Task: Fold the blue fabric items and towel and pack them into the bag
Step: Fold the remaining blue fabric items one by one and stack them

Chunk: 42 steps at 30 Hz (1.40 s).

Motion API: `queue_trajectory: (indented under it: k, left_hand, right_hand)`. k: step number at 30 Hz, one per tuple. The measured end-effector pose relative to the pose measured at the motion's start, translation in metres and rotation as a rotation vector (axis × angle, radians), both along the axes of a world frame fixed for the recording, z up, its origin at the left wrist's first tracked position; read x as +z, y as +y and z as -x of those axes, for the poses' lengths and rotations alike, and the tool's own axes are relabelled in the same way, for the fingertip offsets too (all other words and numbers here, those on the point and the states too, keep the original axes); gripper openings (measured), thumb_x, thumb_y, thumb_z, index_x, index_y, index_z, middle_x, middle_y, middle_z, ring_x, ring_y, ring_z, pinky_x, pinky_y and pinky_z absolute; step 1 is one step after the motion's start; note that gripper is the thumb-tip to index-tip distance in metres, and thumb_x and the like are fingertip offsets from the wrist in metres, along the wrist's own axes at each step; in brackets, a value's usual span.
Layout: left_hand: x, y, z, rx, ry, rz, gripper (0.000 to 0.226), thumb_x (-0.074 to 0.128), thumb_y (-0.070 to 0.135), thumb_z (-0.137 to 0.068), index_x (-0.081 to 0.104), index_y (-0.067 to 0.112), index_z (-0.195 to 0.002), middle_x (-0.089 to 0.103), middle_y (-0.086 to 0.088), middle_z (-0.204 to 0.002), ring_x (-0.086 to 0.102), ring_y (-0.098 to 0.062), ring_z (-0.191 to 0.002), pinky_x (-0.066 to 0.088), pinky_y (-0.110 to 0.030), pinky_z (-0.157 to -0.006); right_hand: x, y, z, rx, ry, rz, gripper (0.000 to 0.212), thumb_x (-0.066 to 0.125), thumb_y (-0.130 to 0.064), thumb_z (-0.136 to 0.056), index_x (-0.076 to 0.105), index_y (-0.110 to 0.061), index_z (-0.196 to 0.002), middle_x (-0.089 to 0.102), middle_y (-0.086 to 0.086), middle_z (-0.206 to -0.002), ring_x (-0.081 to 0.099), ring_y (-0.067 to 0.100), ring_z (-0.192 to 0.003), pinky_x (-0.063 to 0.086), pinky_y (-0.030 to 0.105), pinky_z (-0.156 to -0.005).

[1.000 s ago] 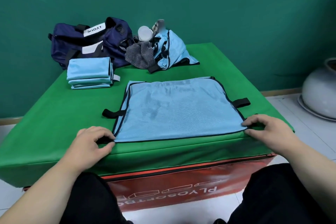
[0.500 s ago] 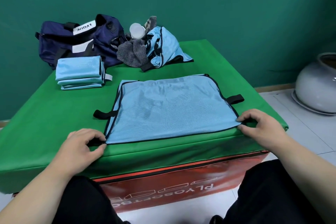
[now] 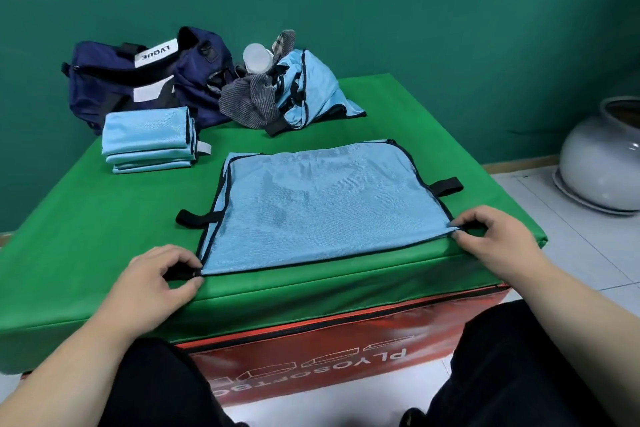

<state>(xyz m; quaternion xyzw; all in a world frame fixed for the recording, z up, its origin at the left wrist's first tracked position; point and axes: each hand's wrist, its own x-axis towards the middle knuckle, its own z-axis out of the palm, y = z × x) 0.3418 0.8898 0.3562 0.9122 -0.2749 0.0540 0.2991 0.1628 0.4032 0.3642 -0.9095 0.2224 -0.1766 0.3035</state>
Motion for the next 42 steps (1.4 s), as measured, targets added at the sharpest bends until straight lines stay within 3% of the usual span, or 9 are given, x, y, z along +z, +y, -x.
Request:
queue_trajectory:
  k: [4,7,9,11,20,30,34,39,42]
  left_hand:
    - [-0.004,-0.001,-0.001,0.027,-0.01,-0.003,0.048,0.085,0.02,-0.069,0.059,0.045,-0.1,0.061,0.029,-0.103,0.057,0.005,-0.091,0.049,-0.033,-0.081]
    - [-0.007,-0.003,-0.002,0.054,-0.035,-0.011,0.056,0.086,0.004,-0.068,0.059,0.044,-0.096,0.06,0.03,-0.102,0.056,0.006,-0.089,0.048,-0.036,-0.078]
    - [-0.01,-0.002,-0.005,0.054,-0.062,-0.024,0.043,0.086,0.003,-0.067,0.062,0.036,-0.08,0.063,0.026,-0.094,0.055,0.007,-0.088,0.046,-0.033,-0.075]
    - [-0.008,-0.004,-0.003,0.063,-0.079,-0.046,0.049,0.087,0.002,-0.066,0.057,0.041,-0.069,0.064,0.022,-0.078,0.057,0.002,-0.083,0.045,-0.032,-0.073]
    - [-0.002,-0.009,0.0,0.076,-0.063,-0.111,0.047,0.084,0.009,-0.07,0.054,0.045,-0.07,0.063,0.021,-0.078,0.058,-0.01,-0.08,0.045,-0.032,-0.073]
    - [0.009,-0.004,0.022,0.127,0.002,-0.111,0.039,0.081,0.012,-0.074,0.056,0.042,-0.07,0.062,0.017,-0.077,0.055,-0.001,-0.08,0.04,-0.024,-0.069]
    - [0.02,0.011,0.035,0.108,0.011,-0.19,0.037,0.079,0.019,-0.076,0.054,0.045,-0.069,0.062,0.016,-0.078,0.056,-0.002,-0.082,0.049,-0.032,-0.073]
    - [0.053,0.026,0.044,0.055,-0.082,-0.205,0.04,0.081,0.023,-0.073,0.05,0.048,-0.068,0.059,0.017,-0.075,0.057,-0.005,-0.077,0.048,-0.03,-0.071]
    - [0.075,0.022,0.039,0.02,-0.124,-0.25,0.032,0.081,0.021,-0.074,0.057,0.042,-0.071,0.057,0.02,-0.074,0.054,-0.004,-0.075,0.04,-0.021,-0.068]
  right_hand:
    - [-0.001,-0.001,0.0,0.017,0.001,0.001,0.016,0.078,-0.014,-0.081,0.07,-0.027,-0.086,0.067,-0.014,-0.092,0.056,-0.007,-0.084,0.036,0.01,-0.067]
    - [-0.004,-0.005,0.0,0.055,0.001,0.01,0.022,0.078,-0.011,-0.08,0.067,-0.031,-0.081,0.068,-0.011,-0.095,0.062,0.006,-0.091,0.041,0.023,-0.077]
    - [-0.005,-0.007,0.001,0.075,0.006,0.011,0.024,0.077,-0.01,-0.079,0.066,-0.032,-0.08,0.068,-0.012,-0.097,0.062,0.006,-0.093,0.041,0.025,-0.079]
    - [-0.007,-0.008,0.001,0.092,0.007,0.017,0.026,0.077,-0.009,-0.079,0.065,-0.032,-0.079,0.067,-0.012,-0.096,0.062,0.006,-0.094,0.041,0.026,-0.081]
    - [-0.006,-0.003,-0.004,0.099,0.022,0.097,0.028,0.074,-0.008,-0.079,0.06,-0.032,-0.073,0.063,-0.011,-0.092,0.057,0.015,-0.092,0.042,0.032,-0.084]
    - [0.005,0.01,0.018,0.056,0.011,0.028,0.019,0.074,-0.01,-0.079,0.062,-0.024,-0.074,0.063,-0.007,-0.089,0.057,0.016,-0.091,0.041,0.032,-0.077]
    - [0.015,0.02,0.039,0.085,-0.019,0.013,0.029,0.075,-0.006,-0.076,0.06,-0.029,-0.068,0.064,-0.008,-0.087,0.058,0.016,-0.093,0.04,0.033,-0.077]
    - [0.036,0.022,0.052,0.063,-0.068,-0.051,0.037,0.075,-0.002,-0.07,0.06,-0.036,-0.072,0.068,-0.015,-0.103,0.06,0.013,-0.103,0.04,0.033,-0.091]
    - [0.056,0.021,0.043,0.056,-0.074,-0.067,0.034,0.073,-0.002,-0.072,0.059,-0.033,-0.072,0.069,-0.01,-0.107,0.06,0.015,-0.098,0.035,0.024,-0.08]
